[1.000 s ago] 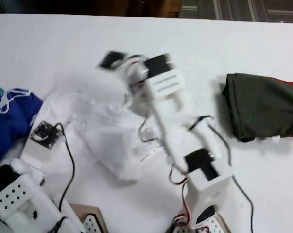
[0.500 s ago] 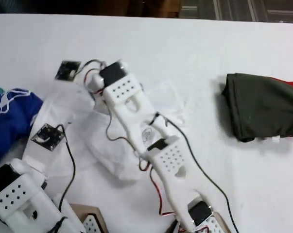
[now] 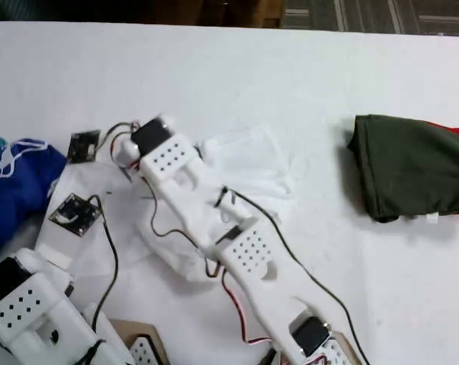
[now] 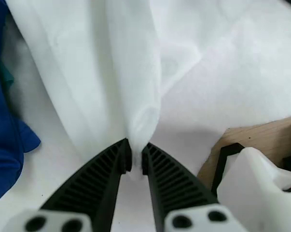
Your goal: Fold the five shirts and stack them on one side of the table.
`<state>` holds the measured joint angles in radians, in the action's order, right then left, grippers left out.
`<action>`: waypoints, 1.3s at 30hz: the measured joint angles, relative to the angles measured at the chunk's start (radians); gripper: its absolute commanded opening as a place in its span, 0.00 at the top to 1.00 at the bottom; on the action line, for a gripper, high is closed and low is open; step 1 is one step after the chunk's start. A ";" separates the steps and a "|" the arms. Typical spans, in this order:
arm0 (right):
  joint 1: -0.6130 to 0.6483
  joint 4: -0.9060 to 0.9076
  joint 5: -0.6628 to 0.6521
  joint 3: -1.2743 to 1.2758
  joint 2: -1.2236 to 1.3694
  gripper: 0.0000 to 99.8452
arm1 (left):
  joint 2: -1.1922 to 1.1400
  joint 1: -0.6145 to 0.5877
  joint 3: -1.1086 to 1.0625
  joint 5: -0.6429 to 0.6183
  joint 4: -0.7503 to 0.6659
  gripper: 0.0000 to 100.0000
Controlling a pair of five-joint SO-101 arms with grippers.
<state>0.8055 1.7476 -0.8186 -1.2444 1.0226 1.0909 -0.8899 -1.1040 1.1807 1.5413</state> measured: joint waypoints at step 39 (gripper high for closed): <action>-0.126 0.000 0.017 0.433 -0.646 0.98 | 0.000 0.000 0.176 -0.189 -0.061 0.97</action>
<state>0.6797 1.7476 -0.8017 -0.8117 0.3767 1.0909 -0.8899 -0.9275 0.9920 1.4799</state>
